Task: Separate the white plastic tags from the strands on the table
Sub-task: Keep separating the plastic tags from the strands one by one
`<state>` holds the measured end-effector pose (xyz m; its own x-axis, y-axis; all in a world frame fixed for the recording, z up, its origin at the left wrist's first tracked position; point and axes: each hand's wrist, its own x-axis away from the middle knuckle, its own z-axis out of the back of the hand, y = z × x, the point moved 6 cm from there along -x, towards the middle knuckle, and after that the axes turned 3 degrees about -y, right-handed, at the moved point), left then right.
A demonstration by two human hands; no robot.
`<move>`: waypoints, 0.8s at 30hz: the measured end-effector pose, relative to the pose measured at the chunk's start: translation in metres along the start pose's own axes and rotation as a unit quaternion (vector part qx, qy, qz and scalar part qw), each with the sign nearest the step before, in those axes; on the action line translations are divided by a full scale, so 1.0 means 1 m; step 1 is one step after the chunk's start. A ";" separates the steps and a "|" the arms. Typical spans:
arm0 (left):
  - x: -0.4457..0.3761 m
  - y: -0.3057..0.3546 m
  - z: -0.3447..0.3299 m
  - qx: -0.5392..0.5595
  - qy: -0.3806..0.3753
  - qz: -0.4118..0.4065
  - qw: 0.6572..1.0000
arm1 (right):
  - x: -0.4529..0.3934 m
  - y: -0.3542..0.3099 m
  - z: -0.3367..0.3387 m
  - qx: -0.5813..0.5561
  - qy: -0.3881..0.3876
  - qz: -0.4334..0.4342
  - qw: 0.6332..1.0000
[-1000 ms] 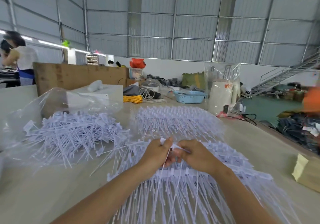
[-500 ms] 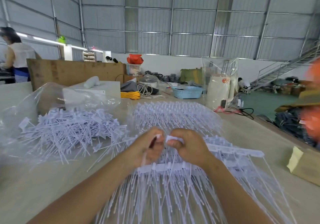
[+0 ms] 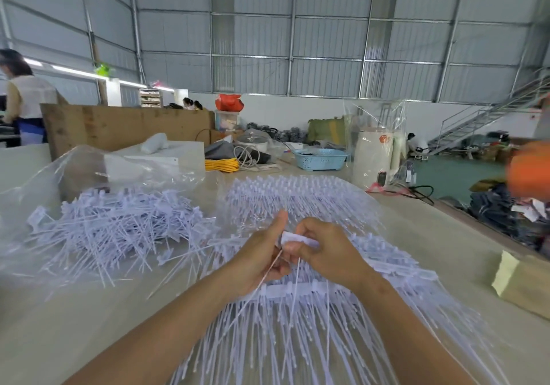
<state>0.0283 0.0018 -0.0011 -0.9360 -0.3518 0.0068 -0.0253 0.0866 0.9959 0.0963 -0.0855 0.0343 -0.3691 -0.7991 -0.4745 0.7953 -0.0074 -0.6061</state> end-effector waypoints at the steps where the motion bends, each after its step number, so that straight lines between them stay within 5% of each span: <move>1: 0.001 0.001 -0.002 -0.033 0.003 -0.014 0.999 | 0.000 0.001 -0.002 0.003 -0.007 -0.002 1.000; 10: 0.007 0.008 0.004 -0.084 0.085 -0.108 0.987 | 0.005 0.010 0.002 0.012 -0.077 -0.034 0.996; 16: 0.006 0.002 0.000 -0.025 0.090 -0.072 0.993 | 0.005 0.006 0.008 0.024 -0.087 -0.019 0.996; 24: 0.005 -0.006 -0.002 -0.115 0.081 -0.008 0.990 | 0.006 0.007 0.008 0.023 -0.064 0.014 0.998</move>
<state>0.0243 -0.0020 -0.0069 -0.8668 -0.4986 -0.0134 0.0586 -0.1285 0.9900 0.1035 -0.0951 0.0321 -0.2841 -0.8692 -0.4047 0.8270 -0.0086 -0.5621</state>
